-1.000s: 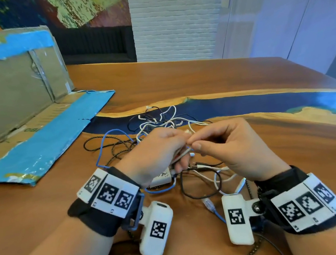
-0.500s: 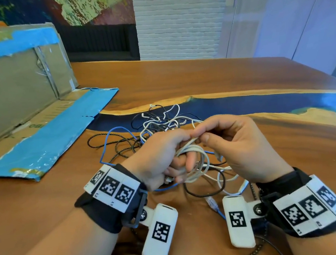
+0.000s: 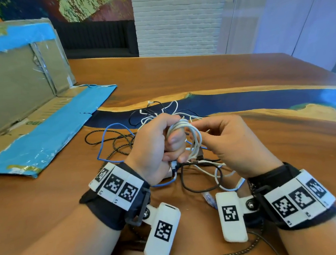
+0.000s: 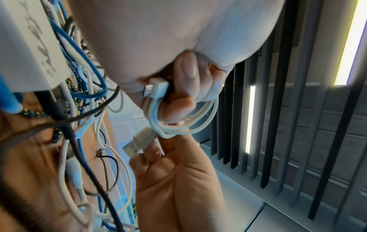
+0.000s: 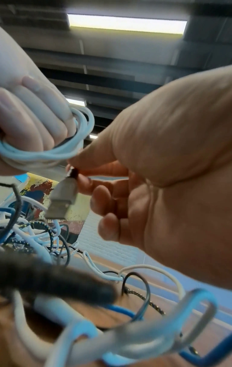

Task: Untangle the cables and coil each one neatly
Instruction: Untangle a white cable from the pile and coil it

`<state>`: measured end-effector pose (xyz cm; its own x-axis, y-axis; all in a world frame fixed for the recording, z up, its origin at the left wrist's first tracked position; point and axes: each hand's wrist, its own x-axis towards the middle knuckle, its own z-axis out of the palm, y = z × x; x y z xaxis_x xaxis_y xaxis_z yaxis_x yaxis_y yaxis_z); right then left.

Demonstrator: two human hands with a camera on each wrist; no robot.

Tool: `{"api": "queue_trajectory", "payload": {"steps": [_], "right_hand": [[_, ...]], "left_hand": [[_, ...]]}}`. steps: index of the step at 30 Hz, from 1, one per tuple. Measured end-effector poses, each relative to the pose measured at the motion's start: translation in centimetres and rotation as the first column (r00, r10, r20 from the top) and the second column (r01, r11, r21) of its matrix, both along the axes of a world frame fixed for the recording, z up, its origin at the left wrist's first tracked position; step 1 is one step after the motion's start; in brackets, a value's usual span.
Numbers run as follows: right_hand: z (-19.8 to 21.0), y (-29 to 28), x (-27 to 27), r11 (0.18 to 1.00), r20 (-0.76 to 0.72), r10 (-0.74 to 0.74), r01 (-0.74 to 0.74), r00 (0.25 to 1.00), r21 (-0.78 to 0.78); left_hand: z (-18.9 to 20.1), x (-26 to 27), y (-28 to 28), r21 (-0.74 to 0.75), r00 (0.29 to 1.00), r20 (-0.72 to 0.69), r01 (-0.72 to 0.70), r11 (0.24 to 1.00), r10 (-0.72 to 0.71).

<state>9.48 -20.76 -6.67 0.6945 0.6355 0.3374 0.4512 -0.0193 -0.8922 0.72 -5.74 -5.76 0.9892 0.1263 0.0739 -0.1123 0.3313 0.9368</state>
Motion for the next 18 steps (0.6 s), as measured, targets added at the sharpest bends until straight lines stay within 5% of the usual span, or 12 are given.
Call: {"api": "queue_trajectory", "payload": {"steps": [3,10,18], "right_hand": [[-0.4,0.0,0.3,0.999,-0.036,0.009,-0.010,0.999,-0.034],[-1.2,1.1,0.2,0.959,-0.134,-0.150,0.177,0.979,0.221],[-1.5,1.5,-0.1,0.960,-0.384,0.012,0.097,0.923,0.262]], "left_hand": [[0.0,0.1,0.1,0.002,1.000,0.005,-0.013,1.000,0.013],[-0.5,0.1,0.0,0.063,0.999,-0.047,0.027,0.998,-0.024],[-0.4,0.2,0.3,0.141,0.995,-0.101,0.031,0.990,-0.016]]}}
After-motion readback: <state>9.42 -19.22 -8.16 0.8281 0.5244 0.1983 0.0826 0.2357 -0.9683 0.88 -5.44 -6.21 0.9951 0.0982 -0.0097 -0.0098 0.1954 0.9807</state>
